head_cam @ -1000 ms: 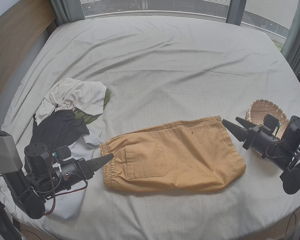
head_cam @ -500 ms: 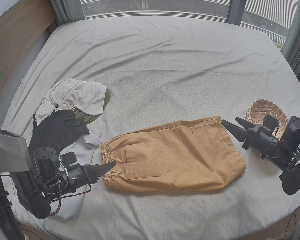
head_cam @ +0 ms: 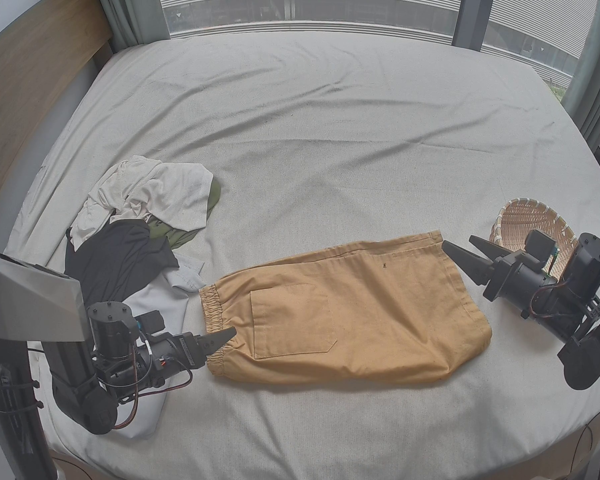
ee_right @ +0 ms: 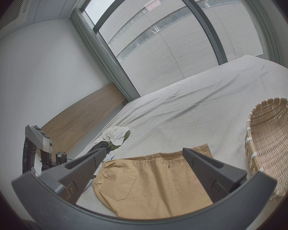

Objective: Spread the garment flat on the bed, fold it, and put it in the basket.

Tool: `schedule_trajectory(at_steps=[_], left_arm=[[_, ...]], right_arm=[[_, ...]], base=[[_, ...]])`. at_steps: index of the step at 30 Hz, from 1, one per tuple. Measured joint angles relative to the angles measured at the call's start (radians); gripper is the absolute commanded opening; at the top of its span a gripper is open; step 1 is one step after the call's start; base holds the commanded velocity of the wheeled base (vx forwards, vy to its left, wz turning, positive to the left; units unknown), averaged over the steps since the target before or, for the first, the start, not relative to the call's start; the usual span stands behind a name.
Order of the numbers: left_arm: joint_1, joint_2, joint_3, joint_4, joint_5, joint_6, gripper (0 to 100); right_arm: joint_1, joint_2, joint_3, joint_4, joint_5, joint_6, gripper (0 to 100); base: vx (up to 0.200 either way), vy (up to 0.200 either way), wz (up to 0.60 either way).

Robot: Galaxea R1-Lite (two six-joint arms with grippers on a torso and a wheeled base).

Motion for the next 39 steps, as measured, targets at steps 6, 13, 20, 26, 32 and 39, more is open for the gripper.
schedule_trajectory(at_steps=[6,13,20,26,32,39], left_arm=[[-0.007,0.056,-0.034,-0.002,0.011,0.000,100],[-0.011,0.094,-0.072,-0.004,0.010,-0.008,100],[-0.036,0.116,-0.105,-0.006,0.010,-0.017,100],[-0.047,0.149,-0.147,-0.010,0.009,-0.020,100],[-0.053,0.167,-0.167,-0.009,0.009,-0.025,100],[-0.064,0.175,-0.173,-0.008,0.012,-0.028,0]], right_arm=[[0.001,0.000,0.000,0.000,0.001,0.000,100],[0.004,0.000,0.001,0.000,0.001,0.001,100],[0.016,0.002,0.002,0.000,0.000,0.003,100],[0.020,0.004,0.002,0.000,0.000,0.003,100],[0.027,0.004,0.002,0.000,0.000,0.004,100],[0.029,0.004,0.002,0.000,0.000,0.005,100]], base=[[0.000,0.000,0.00],[0.000,0.000,0.00],[0.000,0.000,0.00],[0.000,0.000,0.00],[0.000,0.000,0.00],[0.000,0.000,0.00]])
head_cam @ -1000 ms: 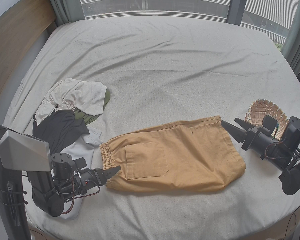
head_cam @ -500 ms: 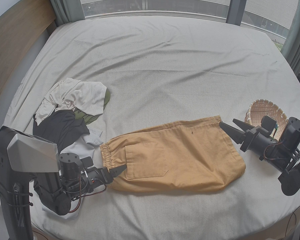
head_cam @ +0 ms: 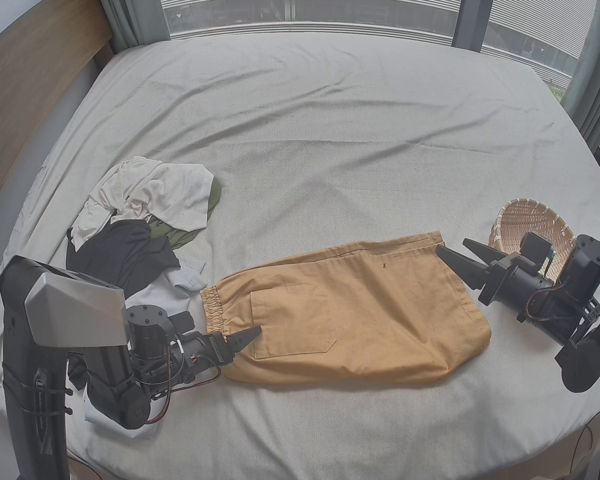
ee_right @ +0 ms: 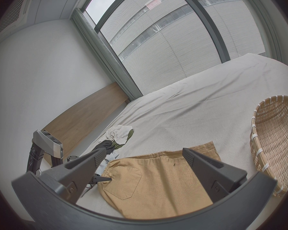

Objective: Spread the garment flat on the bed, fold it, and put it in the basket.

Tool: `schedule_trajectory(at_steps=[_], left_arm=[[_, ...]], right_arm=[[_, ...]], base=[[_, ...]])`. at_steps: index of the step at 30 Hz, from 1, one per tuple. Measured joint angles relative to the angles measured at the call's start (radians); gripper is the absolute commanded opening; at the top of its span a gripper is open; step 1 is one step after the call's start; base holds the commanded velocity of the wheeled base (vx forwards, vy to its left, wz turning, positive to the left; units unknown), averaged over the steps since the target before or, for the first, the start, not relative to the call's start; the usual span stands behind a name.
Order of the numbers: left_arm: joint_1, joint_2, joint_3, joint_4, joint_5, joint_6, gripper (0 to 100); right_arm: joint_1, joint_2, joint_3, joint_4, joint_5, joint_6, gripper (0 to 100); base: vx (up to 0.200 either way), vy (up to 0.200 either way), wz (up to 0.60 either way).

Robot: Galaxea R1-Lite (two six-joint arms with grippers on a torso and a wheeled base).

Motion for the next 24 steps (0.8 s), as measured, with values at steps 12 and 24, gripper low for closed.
schedule_trajectory(at_steps=[12,24], left_arm=[[0.010,-0.008,-0.026,0.018,0.021,-0.050,0],[0.012,-0.144,0.054,0.012,0.025,-0.100,0]], right_arm=[[0.001,0.000,0.000,0.000,0.000,-0.001,100],[-0.002,0.003,0.004,0.000,0.000,-0.001,100]], base=[[0.000,0.000,0.00],[0.000,0.000,0.00]])
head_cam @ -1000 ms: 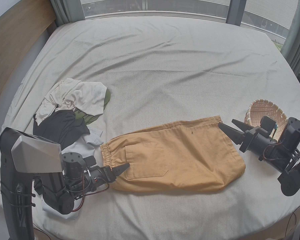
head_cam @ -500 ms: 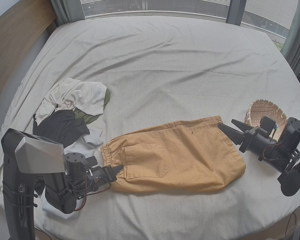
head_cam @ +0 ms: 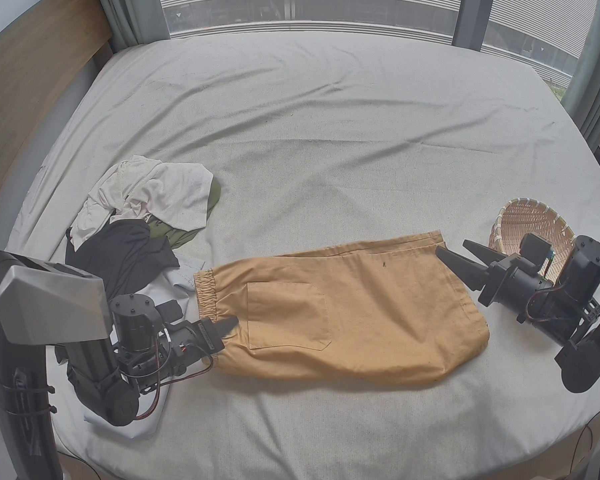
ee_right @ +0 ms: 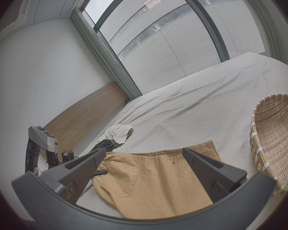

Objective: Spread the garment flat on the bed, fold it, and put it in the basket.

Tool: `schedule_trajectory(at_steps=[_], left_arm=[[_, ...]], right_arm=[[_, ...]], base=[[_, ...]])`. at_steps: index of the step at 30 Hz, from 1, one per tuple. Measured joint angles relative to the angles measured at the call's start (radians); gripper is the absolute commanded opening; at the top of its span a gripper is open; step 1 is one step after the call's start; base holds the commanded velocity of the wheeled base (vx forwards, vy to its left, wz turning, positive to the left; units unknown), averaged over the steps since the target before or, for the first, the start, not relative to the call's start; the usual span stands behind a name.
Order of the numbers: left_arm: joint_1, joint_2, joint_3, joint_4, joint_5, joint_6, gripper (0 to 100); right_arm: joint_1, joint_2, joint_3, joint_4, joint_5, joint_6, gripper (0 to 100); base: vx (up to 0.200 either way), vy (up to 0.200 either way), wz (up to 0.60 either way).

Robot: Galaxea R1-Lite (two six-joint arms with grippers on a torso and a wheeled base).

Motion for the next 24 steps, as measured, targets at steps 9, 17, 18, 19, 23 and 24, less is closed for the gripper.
schedule_trajectory(at_steps=[9,17,18,19,23,24], left_arm=[[0.042,-0.089,0.092,0.000,-0.005,0.008,0],[0.110,-0.156,0.161,-0.001,-0.025,0.025,0],[0.112,-0.161,0.167,-0.001,-0.026,0.027,0],[0.116,-0.168,0.175,-0.001,-0.027,0.027,0],[0.120,-0.180,0.184,-0.002,-0.028,0.027,0],[0.121,-0.184,0.186,-0.002,-0.028,0.027,0]], right_arm=[[-0.001,0.000,0.000,0.000,0.000,0.000,100],[0.001,0.001,0.001,0.000,0.000,0.000,100],[0.001,0.001,0.001,0.000,0.000,0.000,100],[0.002,0.001,0.001,0.000,0.000,0.001,100],[0.002,0.001,0.001,0.000,0.000,0.001,100],[0.002,0.001,0.001,0.000,0.000,0.000,100]], base=[[0.000,0.000,0.00],[0.000,0.000,0.00],[0.000,0.000,0.00],[0.000,0.000,0.00],[0.000,0.000,0.00],[0.000,0.000,0.00]])
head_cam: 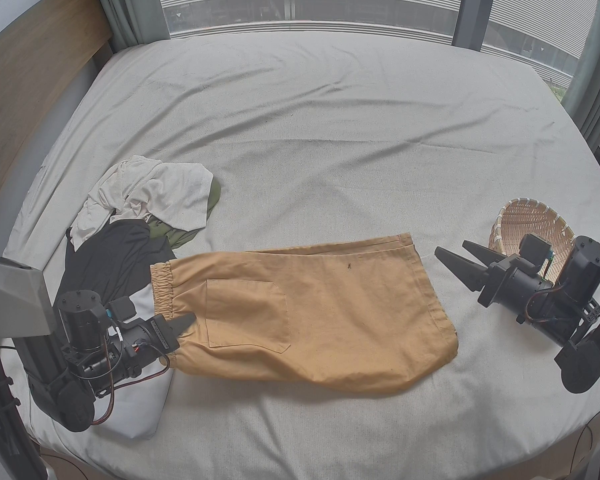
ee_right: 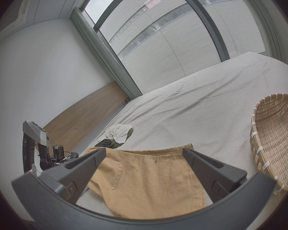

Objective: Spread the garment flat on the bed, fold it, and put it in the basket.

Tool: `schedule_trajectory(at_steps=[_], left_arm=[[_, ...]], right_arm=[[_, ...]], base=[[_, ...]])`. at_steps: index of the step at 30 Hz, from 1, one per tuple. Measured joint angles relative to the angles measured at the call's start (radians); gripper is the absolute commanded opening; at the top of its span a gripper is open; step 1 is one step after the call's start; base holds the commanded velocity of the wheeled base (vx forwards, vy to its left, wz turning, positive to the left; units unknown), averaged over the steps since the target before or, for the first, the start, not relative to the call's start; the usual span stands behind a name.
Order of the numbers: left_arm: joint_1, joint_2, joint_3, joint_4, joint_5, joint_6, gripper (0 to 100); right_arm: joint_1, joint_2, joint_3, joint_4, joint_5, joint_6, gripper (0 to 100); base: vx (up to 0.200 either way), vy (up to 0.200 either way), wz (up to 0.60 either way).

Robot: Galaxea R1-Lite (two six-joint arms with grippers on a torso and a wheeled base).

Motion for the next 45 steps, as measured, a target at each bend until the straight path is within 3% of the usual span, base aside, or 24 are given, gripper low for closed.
schedule_trajectory(at_steps=[21,35,45], left_arm=[[0.076,-0.011,0.027,0.008,-0.024,0.001,0],[-0.009,-0.061,-0.022,0.010,-0.027,-0.001,0],[-0.018,-0.097,-0.012,0.079,-0.022,0.032,0]], right_arm=[[0.002,0.003,0.001,0.000,0.000,0.004,100],[0.011,0.003,0.000,0.000,0.000,0.004,100],[0.010,0.003,0.000,0.000,0.000,0.003,100]], base=[[0.000,0.000,0.00],[0.000,0.000,0.00],[0.000,0.000,0.00]])
